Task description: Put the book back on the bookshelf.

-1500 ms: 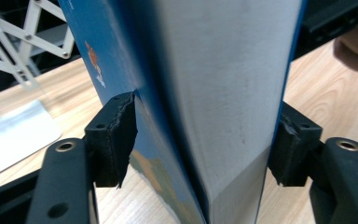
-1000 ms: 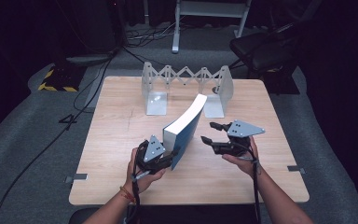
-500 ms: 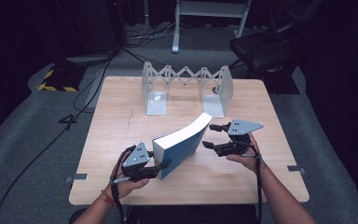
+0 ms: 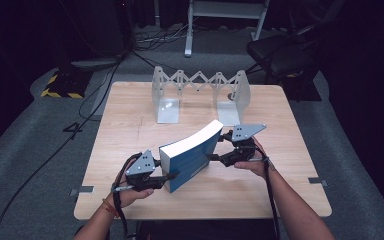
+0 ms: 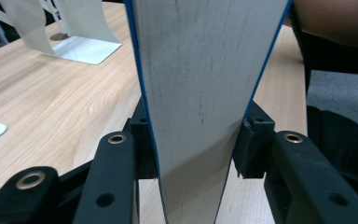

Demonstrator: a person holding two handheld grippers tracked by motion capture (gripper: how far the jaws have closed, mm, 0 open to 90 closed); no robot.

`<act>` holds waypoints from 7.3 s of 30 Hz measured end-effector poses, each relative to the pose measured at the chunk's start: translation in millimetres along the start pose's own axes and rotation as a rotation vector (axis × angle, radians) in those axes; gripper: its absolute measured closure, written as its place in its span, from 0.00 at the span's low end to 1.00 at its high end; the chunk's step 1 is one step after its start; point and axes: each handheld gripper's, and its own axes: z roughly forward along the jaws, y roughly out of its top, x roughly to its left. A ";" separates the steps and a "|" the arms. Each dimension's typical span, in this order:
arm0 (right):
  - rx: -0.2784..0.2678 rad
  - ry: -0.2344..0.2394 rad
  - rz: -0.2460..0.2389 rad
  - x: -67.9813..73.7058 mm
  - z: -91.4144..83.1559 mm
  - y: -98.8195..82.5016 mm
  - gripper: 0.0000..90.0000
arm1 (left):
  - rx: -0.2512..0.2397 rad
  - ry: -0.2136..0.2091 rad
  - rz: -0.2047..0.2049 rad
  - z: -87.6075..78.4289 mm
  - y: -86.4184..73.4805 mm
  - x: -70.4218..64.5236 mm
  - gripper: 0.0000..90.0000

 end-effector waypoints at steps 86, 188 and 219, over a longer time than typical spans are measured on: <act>-0.146 -0.106 0.014 45.7 -77.6 -49.3 0.65 | 0.076 0.051 -0.008 87.6 20.5 14.7 0.42; -0.018 -0.543 -0.043 -20.9 -55.0 32.5 0.69 | 0.351 0.220 -0.219 15.0 -80.5 57.3 0.22; -0.022 -0.795 0.125 -108.9 -47.5 59.5 0.69 | 0.349 0.193 -0.202 14.6 -80.8 57.8 0.23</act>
